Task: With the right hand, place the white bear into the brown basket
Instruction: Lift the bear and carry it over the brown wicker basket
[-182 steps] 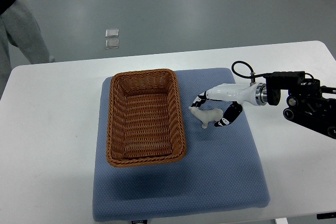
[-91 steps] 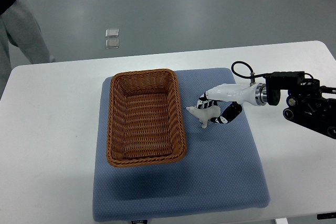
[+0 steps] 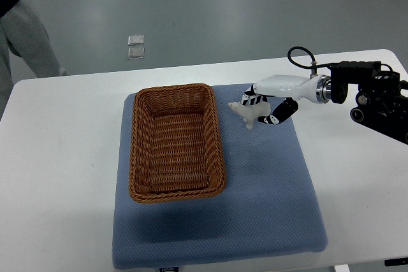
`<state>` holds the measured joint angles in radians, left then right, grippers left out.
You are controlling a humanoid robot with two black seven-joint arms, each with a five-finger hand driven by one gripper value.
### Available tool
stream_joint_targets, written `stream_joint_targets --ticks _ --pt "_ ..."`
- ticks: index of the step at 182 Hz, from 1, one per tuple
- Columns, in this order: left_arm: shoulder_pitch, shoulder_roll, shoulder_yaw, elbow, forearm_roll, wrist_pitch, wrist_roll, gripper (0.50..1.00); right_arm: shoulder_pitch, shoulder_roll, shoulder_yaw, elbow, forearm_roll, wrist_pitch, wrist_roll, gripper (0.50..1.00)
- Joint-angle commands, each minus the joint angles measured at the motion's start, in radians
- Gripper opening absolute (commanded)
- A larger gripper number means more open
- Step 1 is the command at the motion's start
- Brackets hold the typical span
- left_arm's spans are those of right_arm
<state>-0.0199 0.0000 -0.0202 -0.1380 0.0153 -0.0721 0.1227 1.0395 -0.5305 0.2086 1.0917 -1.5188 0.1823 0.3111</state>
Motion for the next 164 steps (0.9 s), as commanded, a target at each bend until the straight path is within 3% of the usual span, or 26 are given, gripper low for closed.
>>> stream_joint_targets --ticks 1,48,103,122,164 --pt "0.0 0.0 0.0 0.0 0.0 0.0 0.0 1.0 0.068 0.015 0.0 -0.001 0.002 0.002 -0.001 0.5" --pt "0.0 0.0 -0.001 0.0 0.0 0.0 0.0 1.0 0.188 0.165 -0.008 -0.033 0.002 0.0 -0.006 0.5" --pt "0.0 0.0 -0.003 0.0 0.0 0.0 0.0 1.0 0.178 0.435 -0.023 -0.234 -0.006 0.0 -0.006 0.5" --pt "0.0 0.0 -0.003 0.0 0.0 0.0 0.0 1.0 0.163 0.481 -0.035 -0.3 -0.011 -0.001 -0.006 0.5" --pt "0.0 0.0 -0.003 0.0 0.0 0.0 0.0 1.0 0.129 0.529 -0.09 -0.311 -0.014 -0.03 -0.007 0.5"
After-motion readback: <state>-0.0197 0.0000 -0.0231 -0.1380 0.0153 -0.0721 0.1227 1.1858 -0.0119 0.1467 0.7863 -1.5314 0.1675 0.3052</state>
